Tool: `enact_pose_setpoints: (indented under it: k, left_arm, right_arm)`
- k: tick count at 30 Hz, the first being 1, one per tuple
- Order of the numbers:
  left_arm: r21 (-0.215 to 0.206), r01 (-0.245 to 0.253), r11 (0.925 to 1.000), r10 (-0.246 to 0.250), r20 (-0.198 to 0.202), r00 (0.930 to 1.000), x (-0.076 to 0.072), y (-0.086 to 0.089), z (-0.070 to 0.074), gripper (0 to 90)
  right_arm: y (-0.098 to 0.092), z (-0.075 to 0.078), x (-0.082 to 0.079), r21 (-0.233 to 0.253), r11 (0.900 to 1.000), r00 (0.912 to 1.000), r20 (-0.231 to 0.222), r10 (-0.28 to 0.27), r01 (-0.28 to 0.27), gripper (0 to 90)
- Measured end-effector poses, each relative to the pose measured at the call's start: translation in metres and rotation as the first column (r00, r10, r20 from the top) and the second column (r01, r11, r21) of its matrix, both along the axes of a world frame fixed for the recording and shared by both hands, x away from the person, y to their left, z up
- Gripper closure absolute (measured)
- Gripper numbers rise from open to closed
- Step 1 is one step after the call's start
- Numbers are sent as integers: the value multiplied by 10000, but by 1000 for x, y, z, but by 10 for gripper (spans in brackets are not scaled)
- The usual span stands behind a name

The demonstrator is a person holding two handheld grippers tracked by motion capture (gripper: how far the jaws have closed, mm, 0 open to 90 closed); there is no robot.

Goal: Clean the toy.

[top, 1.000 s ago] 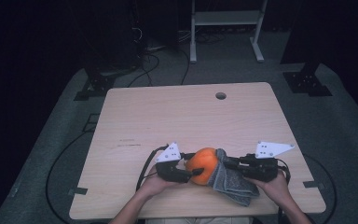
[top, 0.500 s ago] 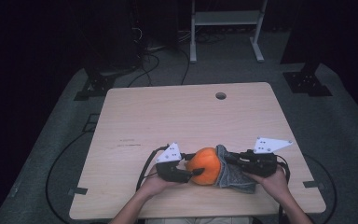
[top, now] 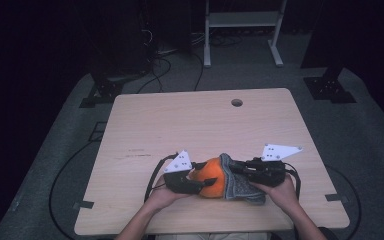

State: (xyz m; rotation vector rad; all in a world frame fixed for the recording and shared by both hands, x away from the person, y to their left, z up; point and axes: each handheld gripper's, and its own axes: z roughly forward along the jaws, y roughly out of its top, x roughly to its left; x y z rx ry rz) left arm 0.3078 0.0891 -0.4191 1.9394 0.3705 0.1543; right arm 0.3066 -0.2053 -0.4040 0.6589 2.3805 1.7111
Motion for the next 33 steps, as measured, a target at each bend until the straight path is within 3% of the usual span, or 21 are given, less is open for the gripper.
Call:
enact_pose_setpoints:
  k: [3, 5, 7, 9, 13, 16, 20, 27, 30, 33]
  left_arm:
    - [-189, 204, 9996, -208, -203, 9996, 8, 5, -1, 257]
    - [74, 20, 10000, -19, -165, 9999, 11, 6, -3, 151]
    - [287, 90, 9995, -77, -443, 9990, 16, 5, -10, 118]
    - [96, 169, 9998, -164, -537, 9984, 17, 3, -17, 162]
    - [317, 106, 9994, -107, 28, 9999, 12, 0, -13, 384]
    - [563, 189, 9982, -209, 346, 9992, 7, -6, -10, 407]
    - [596, 175, 9981, -198, 375, 9991, 5, -4, -10, 422]
    - [364, 179, 9992, -191, 330, 9993, 6, -5, -13, 432]
    - [228, 178, 9996, -185, 322, 9993, 6, -6, -12, 438]
    - [221, 188, 9996, -193, 237, 9995, 5, -3, -2, 442]
  right_arm:
    - [-2, -3, 3, 8, 9999, 9999, -44, -132, 132, 802]
    - [-6, -4, 4, -86, 9995, 9995, -29, -306, 306, 802]
    - [-11, -6, 7, 14, 9989, 9988, -141, -461, 461, 802]
    - [-14, -8, 7, 27, 9984, 9980, -276, -564, 565, 802]
    - [-15, 0, 2, 54, 9989, 9988, -160, -458, 459, 803]
    - [-4, 13, -7, 151, 9999, 9998, 197, 54, -57, 804]
    - [13, 22, -13, -422, 9983, 9961, 768, 431, -399, 803]
    - [-9, 4, 2, -282, 9992, 9996, 83, -277, 279, 805]
    - [-28, -3, 5, -527, 9947, 9959, -160, -891, 882, 804]
    - [-38, -3, 2, -283, 9947, 9944, -336, -999, 990, 804]
